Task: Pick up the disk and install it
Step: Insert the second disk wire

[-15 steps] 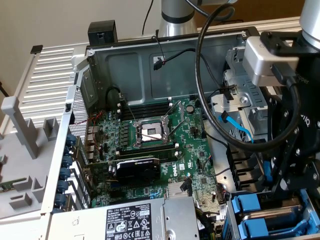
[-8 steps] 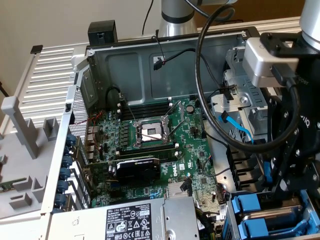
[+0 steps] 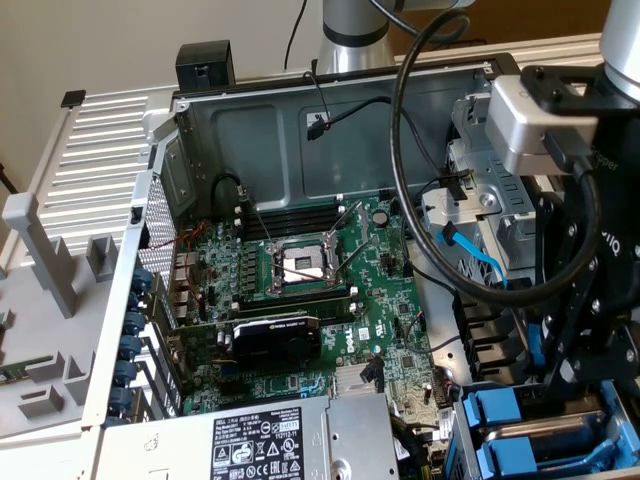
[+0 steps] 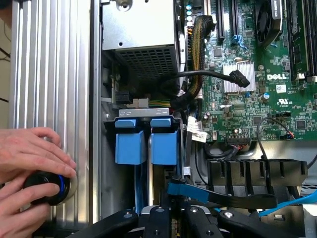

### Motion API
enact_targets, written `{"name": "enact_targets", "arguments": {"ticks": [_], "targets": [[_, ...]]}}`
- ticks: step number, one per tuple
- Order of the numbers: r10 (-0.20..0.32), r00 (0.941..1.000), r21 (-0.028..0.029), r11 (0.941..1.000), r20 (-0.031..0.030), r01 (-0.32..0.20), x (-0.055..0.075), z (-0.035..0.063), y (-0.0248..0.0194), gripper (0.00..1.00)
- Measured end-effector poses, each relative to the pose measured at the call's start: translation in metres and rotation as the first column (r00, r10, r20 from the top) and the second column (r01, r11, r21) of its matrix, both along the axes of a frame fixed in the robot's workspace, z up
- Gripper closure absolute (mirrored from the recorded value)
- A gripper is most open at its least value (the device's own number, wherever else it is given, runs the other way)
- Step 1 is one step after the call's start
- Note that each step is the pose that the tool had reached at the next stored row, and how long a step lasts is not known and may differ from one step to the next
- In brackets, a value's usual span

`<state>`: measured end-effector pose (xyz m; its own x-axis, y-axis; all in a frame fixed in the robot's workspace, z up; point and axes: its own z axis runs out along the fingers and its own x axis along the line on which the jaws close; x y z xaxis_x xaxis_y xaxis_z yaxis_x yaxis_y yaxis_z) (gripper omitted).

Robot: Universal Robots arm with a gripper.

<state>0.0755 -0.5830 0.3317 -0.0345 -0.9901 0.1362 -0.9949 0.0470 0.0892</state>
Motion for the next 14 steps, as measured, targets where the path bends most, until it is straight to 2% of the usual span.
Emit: {"name": "enact_targets", "arguments": {"ticks": [14], "targets": [[-0.026, 0.9997, 0.0, 0.9997, 0.0, 0.026, -0.0006, 0.0001, -0.0007, 0.83]]}}
